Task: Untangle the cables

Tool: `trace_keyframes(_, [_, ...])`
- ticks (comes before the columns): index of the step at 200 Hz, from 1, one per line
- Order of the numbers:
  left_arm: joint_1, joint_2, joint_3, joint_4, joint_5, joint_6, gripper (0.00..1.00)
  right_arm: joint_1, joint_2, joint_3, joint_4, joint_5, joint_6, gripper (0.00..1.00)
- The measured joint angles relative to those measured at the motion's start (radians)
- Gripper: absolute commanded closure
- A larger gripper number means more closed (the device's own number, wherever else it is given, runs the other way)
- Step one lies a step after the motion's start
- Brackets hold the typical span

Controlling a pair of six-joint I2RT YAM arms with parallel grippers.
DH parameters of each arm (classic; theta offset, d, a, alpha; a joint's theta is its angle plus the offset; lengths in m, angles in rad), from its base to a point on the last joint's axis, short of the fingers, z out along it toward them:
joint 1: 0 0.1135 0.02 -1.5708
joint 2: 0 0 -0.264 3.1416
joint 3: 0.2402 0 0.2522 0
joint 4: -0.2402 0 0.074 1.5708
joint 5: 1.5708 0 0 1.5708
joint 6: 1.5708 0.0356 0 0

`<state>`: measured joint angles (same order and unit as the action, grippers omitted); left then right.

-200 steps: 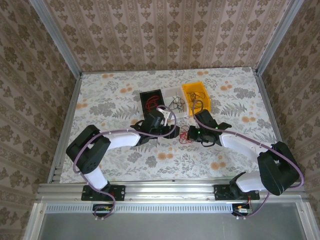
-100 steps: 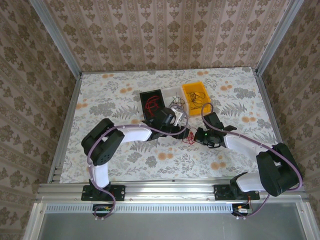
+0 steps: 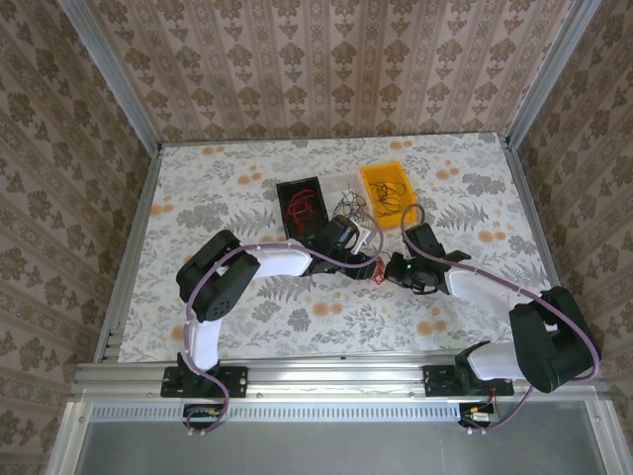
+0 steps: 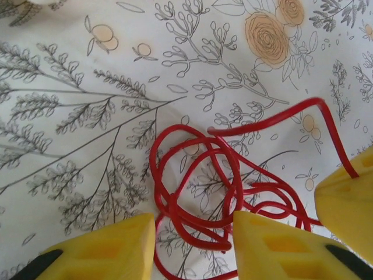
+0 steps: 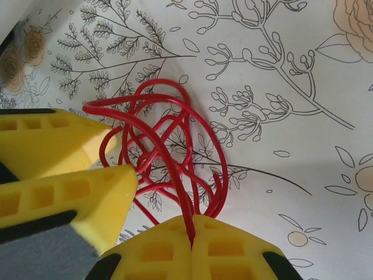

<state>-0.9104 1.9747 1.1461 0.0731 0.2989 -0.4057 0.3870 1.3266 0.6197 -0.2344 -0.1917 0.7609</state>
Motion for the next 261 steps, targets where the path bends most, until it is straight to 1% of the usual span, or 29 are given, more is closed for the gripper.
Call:
trace_keyframes(18, [0.0,0.033,0.042,-0.015,0.008,0.0,0.7,-0.001,-0.004,0.0,0.0,0.0,0.0,0.99])
trace_keyframes(30, [0.0,0.048,0.058,-0.021,0.012,0.0,0.77,-0.001,-0.008,0.0,0.0,0.0,0.0,0.99])
trace_keyframes(43, [0.0,0.056,0.066,-0.027,0.016,-0.001,0.86,-0.001,-0.015,0.0,0.0,0.001,0.0,0.99])
trace_keyframes(56, [-0.001,0.059,0.071,-0.031,0.015,-0.003,1.0,-0.001,-0.022,0.0,0.0,0.003,0.0,0.99])
trace_keyframes(76, [-0.002,0.06,0.073,-0.038,-0.015,-0.009,1.0,-0.001,-0.029,-0.005,-0.001,0.004,0.0,0.99])
trace_keyframes(92, [-0.002,0.058,0.067,-0.029,-0.06,-0.021,1.0,-0.003,-0.03,-0.007,-0.007,0.008,0.0,0.99])
trace_keyframes(116, [0.002,0.009,-0.014,0.022,-0.124,-0.051,1.0,-0.016,-0.047,-0.013,-0.031,0.045,0.003,0.99])
trace_keyframes(136, [0.024,-0.077,-0.13,0.045,-0.168,-0.084,1.0,-0.046,-0.077,-0.027,-0.059,0.085,0.017,0.99])
trace_keyframes(151, [0.046,-0.148,-0.219,0.055,-0.191,-0.1,1.0,-0.086,-0.101,-0.048,-0.077,0.111,0.036,0.99])
trace_keyframes(185, [0.095,-0.32,-0.39,0.058,-0.242,-0.125,1.0,-0.179,-0.153,-0.107,-0.114,0.14,0.077,0.99])
trace_keyframes(211, [0.135,-0.457,-0.511,0.066,-0.283,-0.151,1.0,-0.224,-0.192,-0.119,-0.145,0.159,0.093,0.99])
trace_keyframes(261, [0.214,-0.649,-0.68,0.07,-0.357,-0.218,1.0,-0.294,-0.241,-0.119,-0.183,0.182,0.108,0.98])
